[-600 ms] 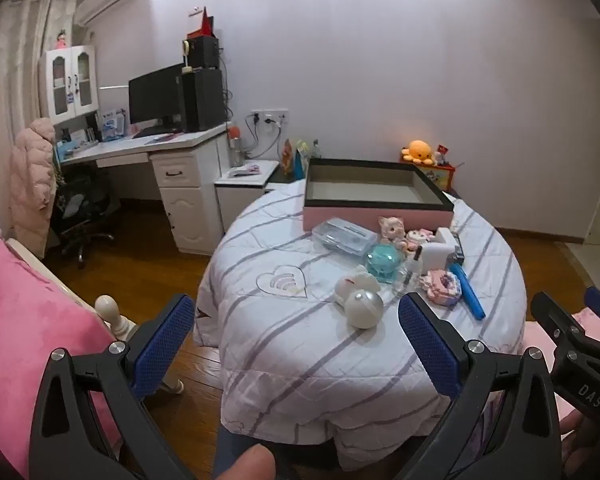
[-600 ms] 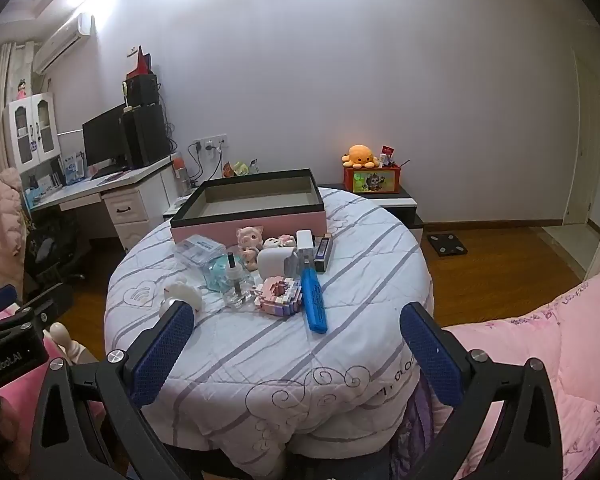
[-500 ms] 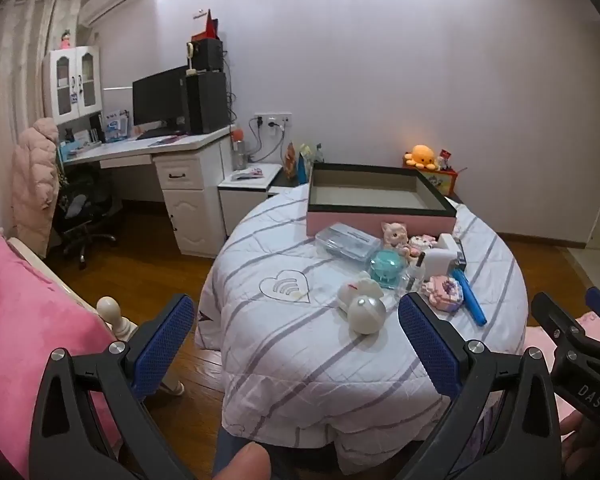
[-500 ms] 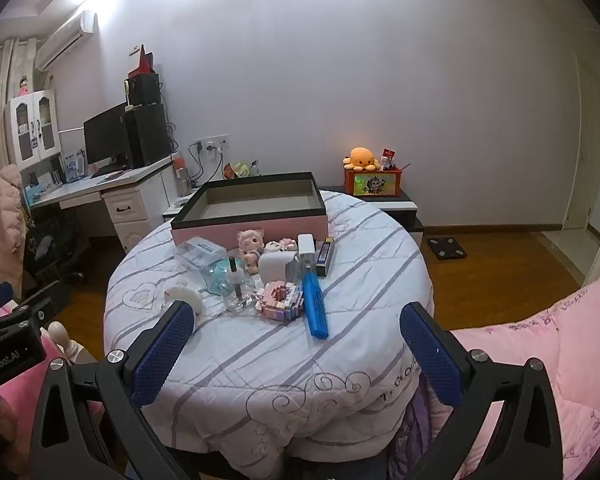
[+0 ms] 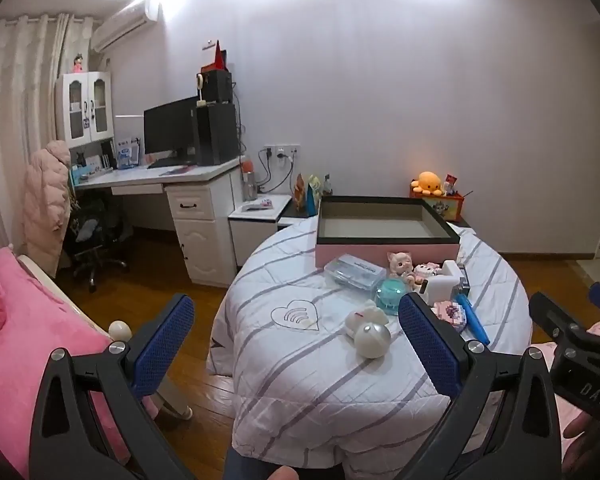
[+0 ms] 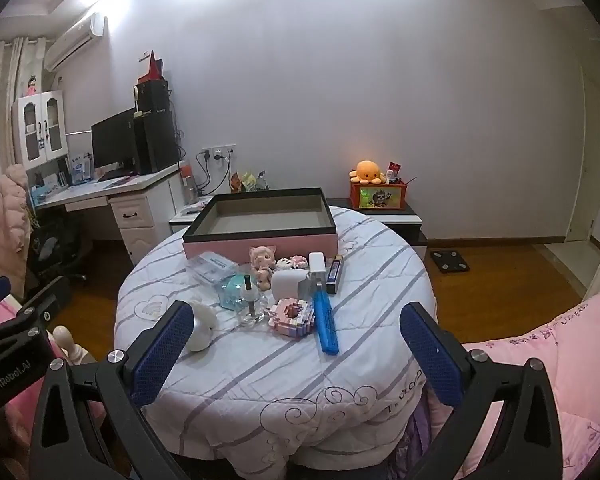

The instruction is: Organize rigid objects

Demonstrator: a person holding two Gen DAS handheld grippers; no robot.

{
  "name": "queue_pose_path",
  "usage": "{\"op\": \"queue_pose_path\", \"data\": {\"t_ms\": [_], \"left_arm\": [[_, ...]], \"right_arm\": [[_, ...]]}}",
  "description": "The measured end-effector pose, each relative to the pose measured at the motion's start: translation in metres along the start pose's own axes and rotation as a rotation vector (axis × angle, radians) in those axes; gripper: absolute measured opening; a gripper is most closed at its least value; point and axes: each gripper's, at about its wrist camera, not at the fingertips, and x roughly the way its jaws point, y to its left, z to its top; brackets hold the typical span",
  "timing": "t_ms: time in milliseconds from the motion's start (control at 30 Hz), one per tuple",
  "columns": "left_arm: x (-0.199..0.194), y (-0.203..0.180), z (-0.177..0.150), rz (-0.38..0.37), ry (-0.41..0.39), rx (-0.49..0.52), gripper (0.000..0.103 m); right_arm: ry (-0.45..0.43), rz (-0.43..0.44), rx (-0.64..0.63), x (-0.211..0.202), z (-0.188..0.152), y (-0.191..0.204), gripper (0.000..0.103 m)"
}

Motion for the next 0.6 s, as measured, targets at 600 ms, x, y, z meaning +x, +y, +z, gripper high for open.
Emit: {"op": "queue_pose_path", "data": {"t_ms": [600], "left_arm": [[-0.013, 0.004, 0.0, 0.009, -0.043, -0.028, 0.103]], "right_arm": [[-0.101, -0.031, 0.023, -0.032, 0.013, -0.001, 0.103]]}}
